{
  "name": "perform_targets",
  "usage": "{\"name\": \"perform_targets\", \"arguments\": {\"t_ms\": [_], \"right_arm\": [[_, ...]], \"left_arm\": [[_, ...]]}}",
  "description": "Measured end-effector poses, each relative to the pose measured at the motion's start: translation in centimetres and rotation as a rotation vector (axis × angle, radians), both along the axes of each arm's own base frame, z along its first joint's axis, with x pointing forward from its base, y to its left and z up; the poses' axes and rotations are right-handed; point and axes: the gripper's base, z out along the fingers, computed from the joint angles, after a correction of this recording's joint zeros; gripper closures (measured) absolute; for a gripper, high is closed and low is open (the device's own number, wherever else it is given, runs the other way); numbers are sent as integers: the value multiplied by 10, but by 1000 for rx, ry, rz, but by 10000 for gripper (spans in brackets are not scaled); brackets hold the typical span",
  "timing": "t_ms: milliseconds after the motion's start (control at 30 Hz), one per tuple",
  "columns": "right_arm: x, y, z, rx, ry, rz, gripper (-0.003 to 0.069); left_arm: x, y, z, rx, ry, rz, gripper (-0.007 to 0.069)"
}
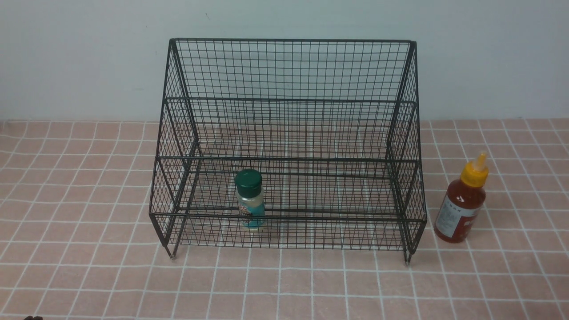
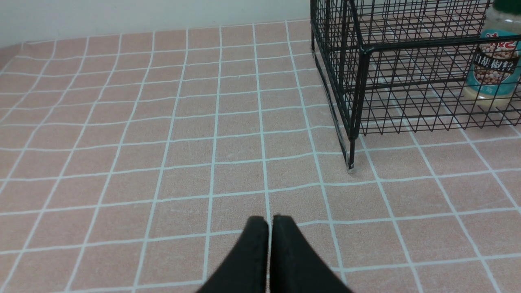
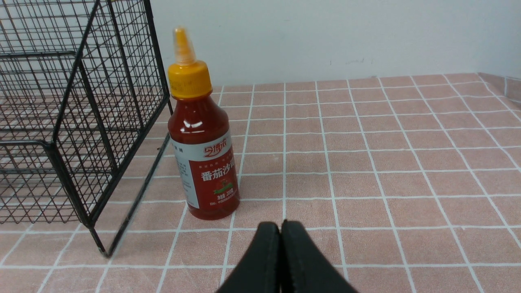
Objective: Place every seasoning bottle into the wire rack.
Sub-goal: Use the right arm to grab the condiment bottle closest to it
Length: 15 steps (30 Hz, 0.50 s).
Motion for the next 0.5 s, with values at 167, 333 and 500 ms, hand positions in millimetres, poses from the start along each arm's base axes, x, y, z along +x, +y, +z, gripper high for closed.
{"name": "perform_targets", "arguments": {"t_ms": [167, 333, 500], "right_arm": [[0, 0, 0, 0, 0, 0, 673], [0, 0, 1, -9, -9, 0, 673], [2, 1, 12, 2, -149, 5, 673]], "left_arm": [[0, 0, 0, -1, 0, 0, 631], [0, 0, 0, -1, 0, 0, 631], [0, 0, 0, -1, 0, 0, 631]]}}
